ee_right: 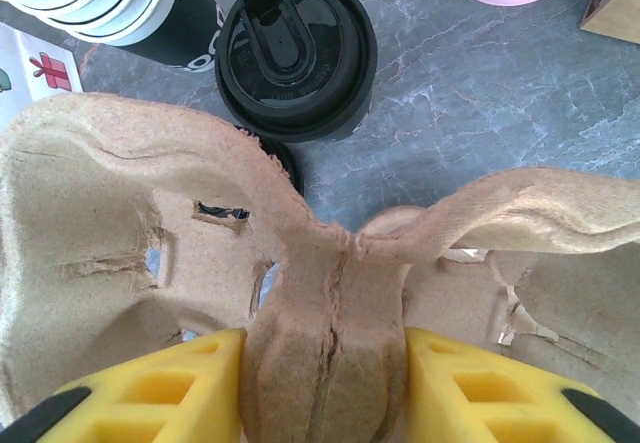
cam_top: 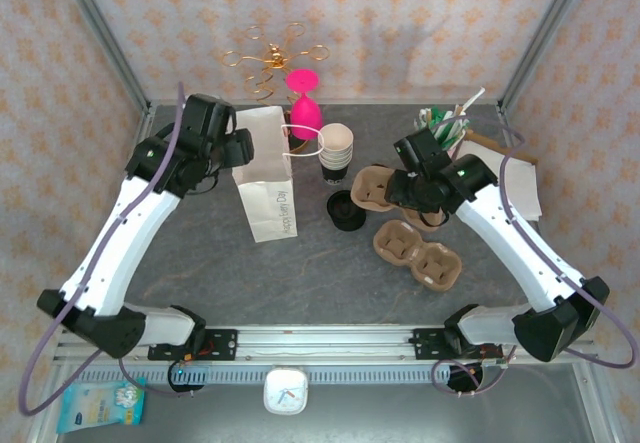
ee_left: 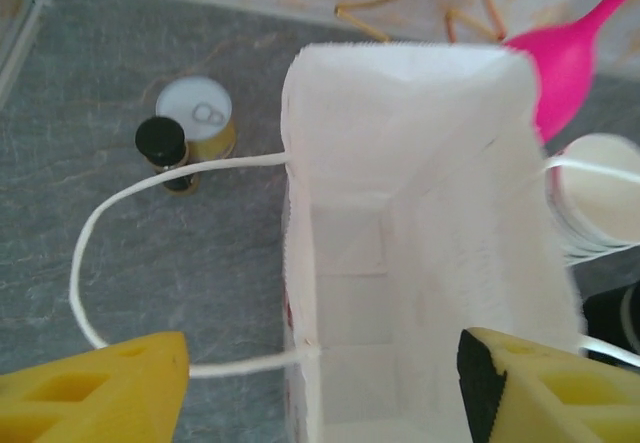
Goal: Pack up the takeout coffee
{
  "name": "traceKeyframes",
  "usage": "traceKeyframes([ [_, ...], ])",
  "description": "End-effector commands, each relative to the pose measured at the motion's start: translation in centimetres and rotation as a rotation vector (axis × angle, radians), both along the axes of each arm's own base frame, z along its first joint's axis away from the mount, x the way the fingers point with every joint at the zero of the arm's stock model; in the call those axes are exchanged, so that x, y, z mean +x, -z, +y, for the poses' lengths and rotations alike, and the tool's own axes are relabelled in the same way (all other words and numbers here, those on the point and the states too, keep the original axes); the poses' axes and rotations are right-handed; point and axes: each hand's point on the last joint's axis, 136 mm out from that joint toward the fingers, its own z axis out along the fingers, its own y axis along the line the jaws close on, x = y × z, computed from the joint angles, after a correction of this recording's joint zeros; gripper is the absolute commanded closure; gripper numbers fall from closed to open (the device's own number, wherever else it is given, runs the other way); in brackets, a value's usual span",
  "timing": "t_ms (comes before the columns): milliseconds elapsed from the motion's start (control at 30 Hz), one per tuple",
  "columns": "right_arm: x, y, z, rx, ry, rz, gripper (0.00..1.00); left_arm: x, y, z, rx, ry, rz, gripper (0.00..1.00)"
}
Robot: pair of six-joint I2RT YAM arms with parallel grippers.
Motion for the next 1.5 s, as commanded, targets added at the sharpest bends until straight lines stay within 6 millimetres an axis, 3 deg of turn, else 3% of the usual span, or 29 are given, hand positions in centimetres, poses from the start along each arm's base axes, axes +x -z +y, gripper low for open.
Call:
traceKeyframes([
  [0,-0.4,-1.1,0.2,0.003,-0.029,-0.012,0.59,0.5,0.9,0.1,0.015,0.056,0.038,0.31],
  [100,-0.5,-1.0,0.4,0.003,-0.036,-0.01,0.59,0.7,1.7,0.3,0.017,0.053,0.044,0.38],
  [200,-0.4,-1.1,0.4,-0.004,-0.043,-0.016,0.59,0.7,2.5,-0.9,-0.013,0.119,0.062,0.46],
  [400,-0.5,-1.4,0.6,0.0,-0.068,-0.02,0.59,1.1,4.6,-0.2,0.061,0.107,0.134,0.47],
  [833,-1.2,-1.7,1.6,0.008,-0.126,-0.015,0.6,0.7,5.3,-0.1,0.13,0.175,0.184,0.85],
  [1067,-1.7,-2.4,1.7,-0.008,-0.157,-0.013,0.6,-1.5,4.9,-0.4,0.112,0.245,0.181,0.98],
  [1467,-2.0,-5.0,2.2,0.033,-0.202,-0.048,0.6,-5.8,3.5,-2.8,-0.045,0.368,0.129,1.0],
])
